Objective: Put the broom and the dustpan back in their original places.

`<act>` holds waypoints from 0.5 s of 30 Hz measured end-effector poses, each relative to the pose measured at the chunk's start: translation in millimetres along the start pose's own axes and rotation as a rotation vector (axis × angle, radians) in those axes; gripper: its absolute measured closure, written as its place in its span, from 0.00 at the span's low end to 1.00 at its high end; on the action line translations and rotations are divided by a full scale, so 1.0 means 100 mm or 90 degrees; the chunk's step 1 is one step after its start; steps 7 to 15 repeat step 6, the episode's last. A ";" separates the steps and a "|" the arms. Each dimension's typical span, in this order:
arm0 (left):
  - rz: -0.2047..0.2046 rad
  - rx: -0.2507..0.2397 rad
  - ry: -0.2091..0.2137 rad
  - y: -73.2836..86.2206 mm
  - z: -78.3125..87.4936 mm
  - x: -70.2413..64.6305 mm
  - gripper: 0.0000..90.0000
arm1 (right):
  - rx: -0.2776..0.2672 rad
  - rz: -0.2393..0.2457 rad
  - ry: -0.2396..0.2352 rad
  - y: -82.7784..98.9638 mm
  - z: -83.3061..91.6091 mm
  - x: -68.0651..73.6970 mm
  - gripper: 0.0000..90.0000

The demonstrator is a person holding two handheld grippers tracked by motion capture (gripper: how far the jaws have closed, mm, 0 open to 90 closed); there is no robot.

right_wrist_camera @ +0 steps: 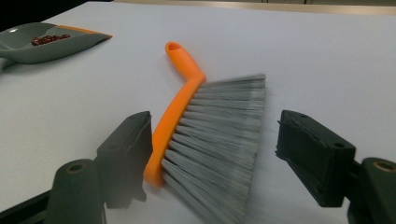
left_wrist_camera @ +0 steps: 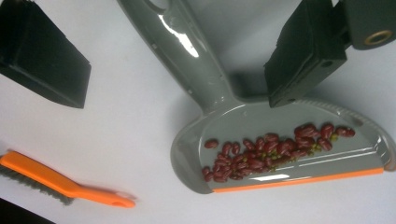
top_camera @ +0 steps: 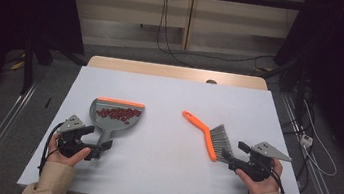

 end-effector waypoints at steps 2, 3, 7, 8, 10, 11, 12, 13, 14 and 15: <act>-0.007 0.000 0.005 0.00 -0.01 -0.01 0.07 | 0.000 0.003 -0.003 0.01 0.01 0.00 0.29; -0.009 0.000 0.005 0.00 -0.02 -0.02 0.07 | 0.000 0.004 -0.003 0.01 0.01 0.00 0.29; -0.007 -0.004 0.008 -0.01 -0.02 -0.01 0.07 | -0.007 0.010 -0.009 -0.01 0.01 0.02 0.29; -0.007 -0.004 0.008 -0.01 -0.02 -0.01 0.07 | -0.007 0.010 -0.009 -0.01 0.01 0.02 0.29; -0.007 -0.004 0.008 -0.01 -0.02 -0.01 0.07 | -0.007 0.010 -0.009 -0.01 0.01 0.02 0.29; -0.007 -0.004 0.008 -0.01 -0.02 -0.01 0.07 | -0.007 0.010 -0.009 -0.01 0.01 0.02 0.29; -0.007 -0.004 0.008 -0.01 -0.02 -0.01 0.07 | -0.007 0.010 -0.009 -0.01 0.01 0.02 0.29; -0.007 -0.004 0.008 -0.01 -0.02 -0.01 0.07 | -0.007 0.010 -0.009 -0.01 0.01 0.02 0.29; -0.007 -0.004 0.008 -0.01 -0.02 -0.01 0.07 | -0.007 0.010 -0.009 -0.01 0.01 0.02 0.29; -0.007 -0.004 0.008 -0.01 -0.02 -0.01 0.07 | -0.007 0.010 -0.009 -0.01 0.01 0.02 0.29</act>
Point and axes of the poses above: each handheld gripper's, and its own axes: z roughly backward along the jaws, y roughly out of its underside, x roughly to its left, the point moved 3 cm from there along -z, roughly forward along the jaws, and after that the axes turned 5 degrees about z, right-handed, at the moved point
